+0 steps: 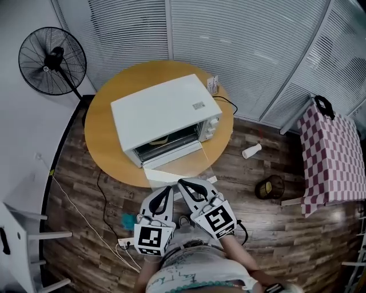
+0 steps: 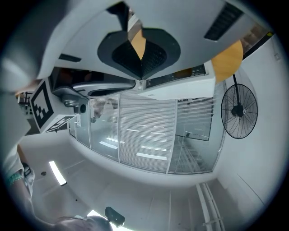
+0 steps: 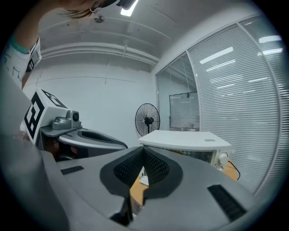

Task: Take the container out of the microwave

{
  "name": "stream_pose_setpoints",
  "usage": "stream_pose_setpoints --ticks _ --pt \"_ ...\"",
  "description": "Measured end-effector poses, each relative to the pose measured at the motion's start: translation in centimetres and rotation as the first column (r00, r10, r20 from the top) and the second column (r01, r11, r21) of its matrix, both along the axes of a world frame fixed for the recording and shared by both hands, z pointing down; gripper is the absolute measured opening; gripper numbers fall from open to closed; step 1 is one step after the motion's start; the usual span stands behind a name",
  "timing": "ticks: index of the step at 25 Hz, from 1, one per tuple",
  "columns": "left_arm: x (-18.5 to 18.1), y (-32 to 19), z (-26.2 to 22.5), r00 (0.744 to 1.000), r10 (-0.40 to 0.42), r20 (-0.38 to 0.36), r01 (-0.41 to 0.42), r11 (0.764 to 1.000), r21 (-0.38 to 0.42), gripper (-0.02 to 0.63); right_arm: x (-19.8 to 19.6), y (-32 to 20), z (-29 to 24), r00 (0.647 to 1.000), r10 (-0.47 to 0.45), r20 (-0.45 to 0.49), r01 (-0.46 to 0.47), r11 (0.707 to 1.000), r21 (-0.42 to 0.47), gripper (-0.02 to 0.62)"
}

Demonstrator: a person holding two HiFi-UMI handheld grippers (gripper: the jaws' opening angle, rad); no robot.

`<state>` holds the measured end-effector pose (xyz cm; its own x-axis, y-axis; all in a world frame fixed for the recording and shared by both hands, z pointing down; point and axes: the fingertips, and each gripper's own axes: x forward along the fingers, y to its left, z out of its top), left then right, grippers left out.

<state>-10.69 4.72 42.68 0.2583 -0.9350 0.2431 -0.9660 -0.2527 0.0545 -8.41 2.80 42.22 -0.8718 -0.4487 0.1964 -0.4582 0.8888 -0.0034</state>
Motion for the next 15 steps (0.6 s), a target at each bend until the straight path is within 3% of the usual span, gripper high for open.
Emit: stream_pose_setpoints --ticks 15 --pt "0.5 -8.6 -1.0 0.996 -0.087 0.000 0.087 0.996 0.010 0.014 -0.1 -8.4 -1.2 0.993 -0.117 0.031 0.117 0.993 0.008 -0.008"
